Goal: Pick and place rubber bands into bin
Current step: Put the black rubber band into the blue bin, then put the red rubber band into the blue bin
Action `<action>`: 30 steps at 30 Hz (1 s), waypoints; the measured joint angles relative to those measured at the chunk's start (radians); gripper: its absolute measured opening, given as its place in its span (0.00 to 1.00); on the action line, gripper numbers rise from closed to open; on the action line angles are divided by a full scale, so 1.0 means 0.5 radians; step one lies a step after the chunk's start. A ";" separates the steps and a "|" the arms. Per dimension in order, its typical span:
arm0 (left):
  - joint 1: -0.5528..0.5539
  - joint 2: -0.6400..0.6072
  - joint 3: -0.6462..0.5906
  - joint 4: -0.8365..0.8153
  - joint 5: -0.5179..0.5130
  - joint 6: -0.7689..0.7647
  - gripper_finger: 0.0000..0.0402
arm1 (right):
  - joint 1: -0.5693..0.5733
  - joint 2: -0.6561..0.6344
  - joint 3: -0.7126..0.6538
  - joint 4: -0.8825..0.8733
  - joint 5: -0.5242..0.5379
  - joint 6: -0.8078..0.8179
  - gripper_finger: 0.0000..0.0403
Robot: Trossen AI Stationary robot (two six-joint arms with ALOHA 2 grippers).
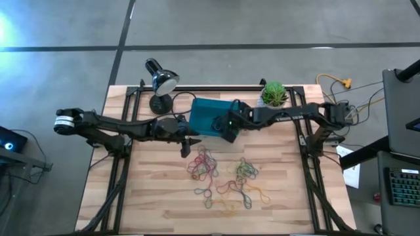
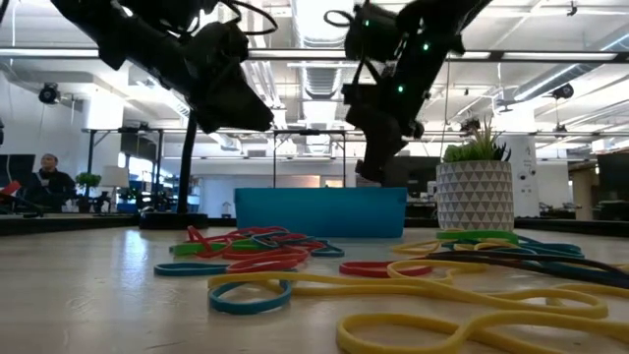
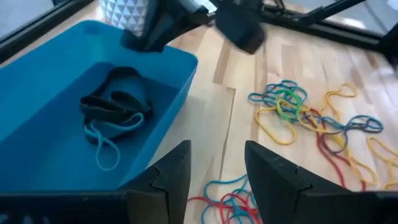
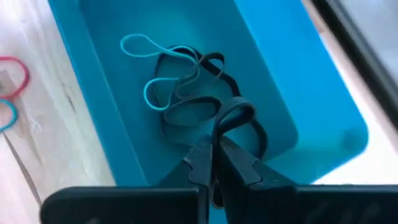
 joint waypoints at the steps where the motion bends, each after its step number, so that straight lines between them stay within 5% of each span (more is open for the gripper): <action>1: 0.000 0.002 0.000 -0.004 0.003 -0.004 0.34 | -0.028 0.000 -0.007 0.020 -0.054 -0.006 0.02; 7: 0.001 0.006 -0.002 -0.012 0.016 -0.115 0.34 | -0.115 0.000 -0.028 0.183 -0.306 -0.160 0.07; 20: 0.002 0.140 -0.002 -0.013 0.158 -0.205 0.34 | -0.128 -0.010 -0.023 0.251 -0.386 -0.234 0.46; 30: -0.019 0.244 -0.004 -0.123 0.399 -0.082 0.34 | 0.061 -0.264 -0.068 0.229 -0.496 -0.369 0.48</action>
